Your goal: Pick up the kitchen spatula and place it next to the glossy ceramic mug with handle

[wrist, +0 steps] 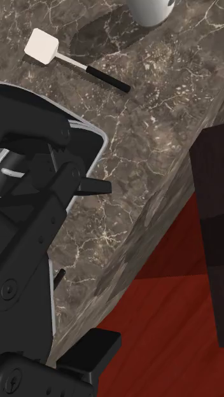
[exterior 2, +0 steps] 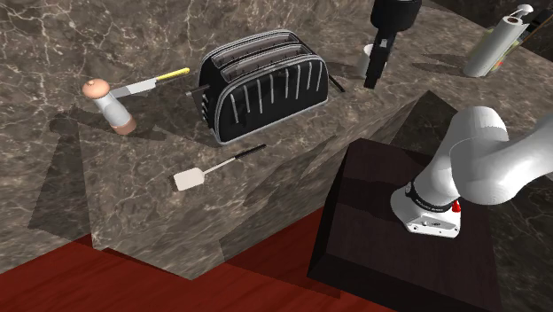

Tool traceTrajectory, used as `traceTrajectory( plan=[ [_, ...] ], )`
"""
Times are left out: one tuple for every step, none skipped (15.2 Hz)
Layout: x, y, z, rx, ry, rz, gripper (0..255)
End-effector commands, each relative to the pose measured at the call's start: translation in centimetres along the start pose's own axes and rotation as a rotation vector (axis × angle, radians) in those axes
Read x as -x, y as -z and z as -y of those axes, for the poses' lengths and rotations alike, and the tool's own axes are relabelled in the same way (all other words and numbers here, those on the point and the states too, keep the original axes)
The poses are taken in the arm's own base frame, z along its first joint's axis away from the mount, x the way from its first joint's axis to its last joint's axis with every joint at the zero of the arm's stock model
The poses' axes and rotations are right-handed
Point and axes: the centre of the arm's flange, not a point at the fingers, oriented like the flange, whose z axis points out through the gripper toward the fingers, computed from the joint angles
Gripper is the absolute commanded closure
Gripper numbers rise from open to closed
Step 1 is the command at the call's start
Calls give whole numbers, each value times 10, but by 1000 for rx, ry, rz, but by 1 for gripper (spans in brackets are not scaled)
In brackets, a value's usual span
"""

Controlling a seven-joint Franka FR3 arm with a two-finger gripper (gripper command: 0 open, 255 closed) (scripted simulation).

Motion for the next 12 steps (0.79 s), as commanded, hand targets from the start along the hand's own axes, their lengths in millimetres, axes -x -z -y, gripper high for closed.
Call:
traceTrajectory(
  plan=[
    [0, 0, 0, 0, 0, 0, 0],
    [-12, -6, 2, 1, 26, 0, 0],
    [-23, -12, 3, 2, 52, 0, 0],
    [-35, -18, 6, 3, 78, 1, 0],
    [-46, -24, 8, 4, 104, 1, 0],
    [-58, -30, 11, 4, 130, 1, 0],
    [-69, -36, 14, 5, 156, 1, 0],
    [-81, -42, 17, 6, 182, 2, 0],
    [-92, -48, 21, 7, 208, 2, 0],
    [-103, -54, 25, 8, 234, 2, 0],
    [-114, -60, 29, 9, 260, 2, 0],
    [-125, -67, 33, 10, 286, 2, 0]
  ],
)
